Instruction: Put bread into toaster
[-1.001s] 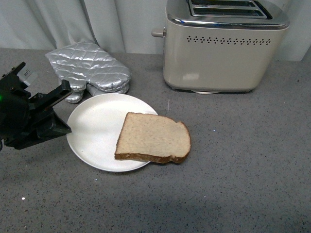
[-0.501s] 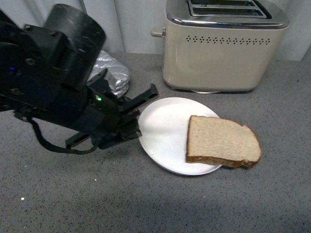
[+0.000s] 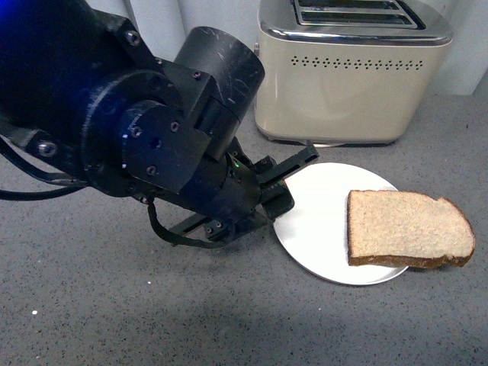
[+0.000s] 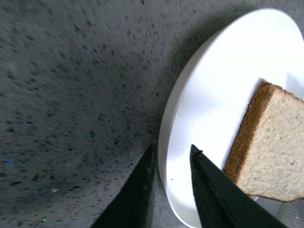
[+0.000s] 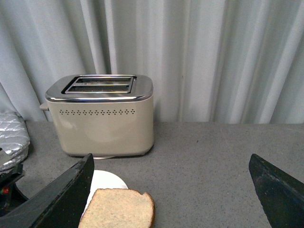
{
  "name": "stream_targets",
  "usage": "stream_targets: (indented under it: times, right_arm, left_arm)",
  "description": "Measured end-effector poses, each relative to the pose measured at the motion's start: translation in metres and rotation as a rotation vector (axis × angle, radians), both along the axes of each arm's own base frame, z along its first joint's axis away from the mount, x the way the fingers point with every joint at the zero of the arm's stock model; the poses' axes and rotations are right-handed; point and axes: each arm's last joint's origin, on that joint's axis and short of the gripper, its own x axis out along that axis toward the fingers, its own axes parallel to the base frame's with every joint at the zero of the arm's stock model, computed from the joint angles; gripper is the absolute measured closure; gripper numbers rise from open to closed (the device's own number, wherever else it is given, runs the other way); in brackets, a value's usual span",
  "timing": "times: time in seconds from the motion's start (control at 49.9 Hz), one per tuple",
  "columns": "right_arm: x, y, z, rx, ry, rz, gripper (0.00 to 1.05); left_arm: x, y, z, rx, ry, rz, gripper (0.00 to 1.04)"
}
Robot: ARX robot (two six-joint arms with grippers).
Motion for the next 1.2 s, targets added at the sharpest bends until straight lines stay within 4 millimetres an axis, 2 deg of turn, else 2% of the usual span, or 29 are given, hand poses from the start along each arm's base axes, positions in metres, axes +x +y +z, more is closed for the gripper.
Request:
stream_targets:
  times: [0.12, 0.28, 0.361, 0.461, 0.481, 0.581, 0.661, 0.701, 0.761, 1.001, 1.041, 1.202]
  right_arm:
    - [0.000, 0.000, 0.000, 0.000, 0.000, 0.000, 0.10]
    - [0.000, 0.000, 0.000, 0.000, 0.000, 0.000, 0.10]
    - [0.000, 0.000, 0.000, 0.000, 0.000, 0.000, 0.10]
    - [0.000, 0.000, 0.000, 0.000, 0.000, 0.000, 0.10]
    - [0.000, 0.000, 0.000, 0.000, 0.000, 0.000, 0.10]
    - [0.000, 0.000, 0.000, 0.000, 0.000, 0.001, 0.10]
    - [0.000, 0.000, 0.000, 0.000, 0.000, 0.000, 0.10]
    - [0.000, 0.000, 0.000, 0.000, 0.000, -0.001, 0.10]
    - [0.000, 0.000, 0.000, 0.000, 0.000, -0.001, 0.10]
    - [0.000, 0.000, 0.000, 0.000, 0.000, 0.001, 0.10]
    - [0.000, 0.000, 0.000, 0.000, 0.000, 0.001, 0.10]
    - [0.000, 0.000, 0.000, 0.000, 0.000, 0.000, 0.10]
  left_arm:
    - [-0.005, 0.011, 0.016, 0.057, -0.107, 0.033, 0.65]
    - [-0.016, 0.036, 0.049, 0.236, -0.341, 0.134, 0.41]
    - [-0.029, 0.049, 0.068, 0.317, -0.482, 0.181, 0.29]
    - [-0.047, 0.061, 0.084, 0.427, -0.657, 0.212, 0.14]
    - [-0.049, 0.062, 0.084, 0.454, -0.682, 0.202, 0.14]
    - [-0.070, 0.080, 0.085, 0.507, -0.930, 0.220, 0.29]
    - [-0.086, 0.095, 0.085, 0.534, -1.029, 0.205, 0.40]
    - [-0.096, 0.109, 0.090, 0.547, -1.080, 0.223, 0.49]
    - [-0.107, 0.124, 0.097, 0.575, -1.096, 0.227, 0.62]
    - [-0.137, 0.154, 0.105, 0.598, -1.109, 0.218, 0.98]
    - [-0.141, 0.157, 0.105, 0.599, -1.106, 0.219, 1.02]
    - [-0.159, 0.170, 0.105, 0.600, -1.110, 0.203, 1.01]
